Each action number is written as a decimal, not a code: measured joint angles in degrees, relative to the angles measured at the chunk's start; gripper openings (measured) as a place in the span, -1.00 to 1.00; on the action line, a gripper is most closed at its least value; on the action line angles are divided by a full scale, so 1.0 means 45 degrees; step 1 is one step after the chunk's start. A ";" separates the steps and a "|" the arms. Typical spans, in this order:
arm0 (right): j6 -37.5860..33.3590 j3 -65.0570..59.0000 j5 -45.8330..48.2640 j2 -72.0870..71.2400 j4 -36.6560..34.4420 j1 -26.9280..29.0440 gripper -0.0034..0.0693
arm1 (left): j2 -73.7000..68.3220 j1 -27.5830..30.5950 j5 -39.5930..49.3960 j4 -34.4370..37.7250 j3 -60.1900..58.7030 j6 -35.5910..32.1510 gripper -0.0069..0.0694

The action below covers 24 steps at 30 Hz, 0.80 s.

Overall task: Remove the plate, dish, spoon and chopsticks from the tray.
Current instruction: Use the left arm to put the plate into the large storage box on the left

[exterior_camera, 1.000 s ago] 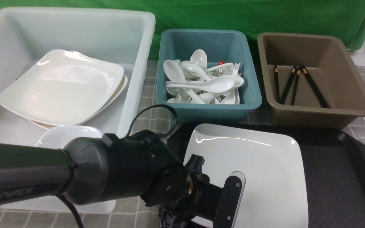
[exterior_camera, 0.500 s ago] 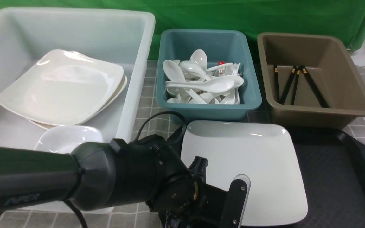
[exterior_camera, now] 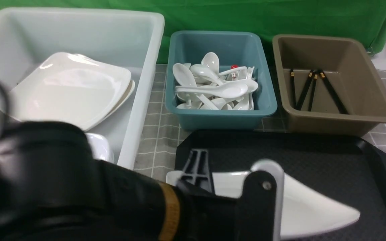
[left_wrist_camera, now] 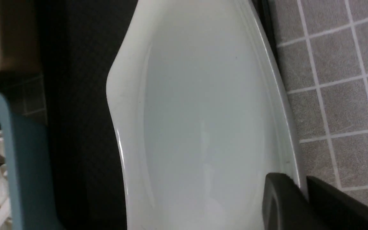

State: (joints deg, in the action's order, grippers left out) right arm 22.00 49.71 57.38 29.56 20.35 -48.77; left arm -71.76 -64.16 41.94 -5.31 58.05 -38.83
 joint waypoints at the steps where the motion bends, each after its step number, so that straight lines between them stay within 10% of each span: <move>1: 0.0106 0.0179 -0.0010 0.0000 0.0125 0.0000 -0.41 | 0.0299 0.0000 -0.0069 -0.0012 0.0124 0.0015 -0.75; 11: 0.0248 0.1245 -0.0590 0.0003 0.0363 0.0000 -0.84 | 0.1417 0.1412 0.0913 -0.3814 0.2631 0.2604 -0.74; 24: -0.0166 0.1256 -0.0815 0.0779 0.0364 0.0000 -0.83 | -0.1591 1.0143 -0.0166 -0.4340 0.2004 0.0403 -0.74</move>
State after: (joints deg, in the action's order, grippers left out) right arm 21.26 55.37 53.71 33.06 21.99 -48.77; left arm -78.92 -18.52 41.19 -24.84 67.07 -37.02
